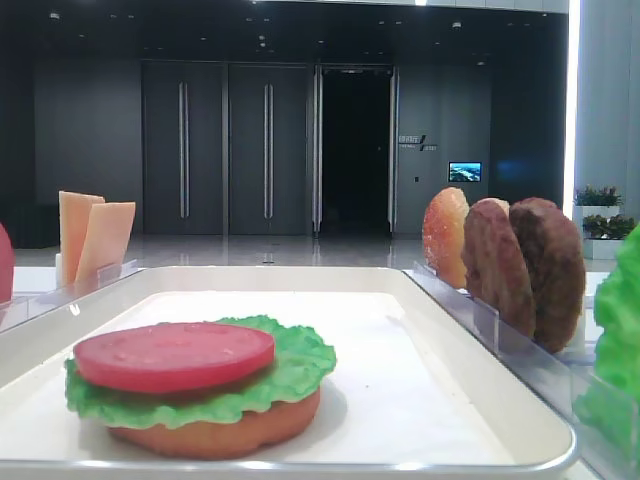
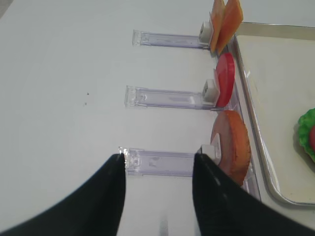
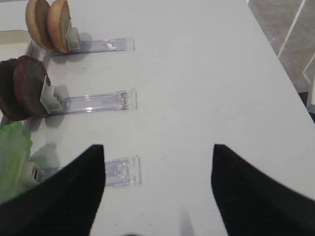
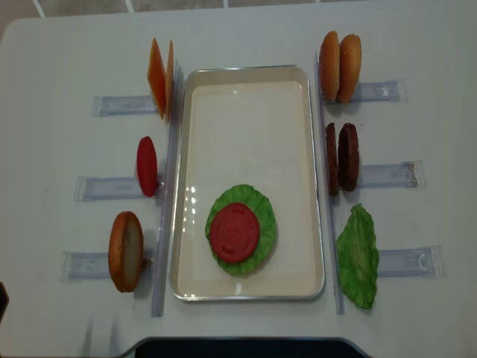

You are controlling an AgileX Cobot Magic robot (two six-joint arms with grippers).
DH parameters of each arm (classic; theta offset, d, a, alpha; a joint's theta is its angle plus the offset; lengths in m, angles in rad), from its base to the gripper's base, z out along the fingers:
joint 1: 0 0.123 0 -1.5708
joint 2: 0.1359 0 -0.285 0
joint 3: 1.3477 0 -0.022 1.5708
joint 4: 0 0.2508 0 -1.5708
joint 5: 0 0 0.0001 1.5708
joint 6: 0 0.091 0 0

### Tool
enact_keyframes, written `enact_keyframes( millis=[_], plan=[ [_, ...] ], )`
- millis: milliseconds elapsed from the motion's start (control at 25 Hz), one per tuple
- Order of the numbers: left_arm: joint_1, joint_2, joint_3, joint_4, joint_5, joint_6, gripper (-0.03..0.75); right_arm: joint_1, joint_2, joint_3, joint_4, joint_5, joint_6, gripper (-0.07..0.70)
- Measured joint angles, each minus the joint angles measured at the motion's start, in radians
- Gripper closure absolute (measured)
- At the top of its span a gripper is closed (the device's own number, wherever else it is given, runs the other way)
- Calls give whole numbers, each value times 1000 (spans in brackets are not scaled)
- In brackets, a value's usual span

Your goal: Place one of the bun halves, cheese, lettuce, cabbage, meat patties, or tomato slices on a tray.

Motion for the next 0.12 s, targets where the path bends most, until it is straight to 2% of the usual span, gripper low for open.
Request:
enact_keyframes(
  millis=[120],
  plan=[
    [0,0,0,0,0,0,370,0,0,0,0,0,0,161]
  ],
)
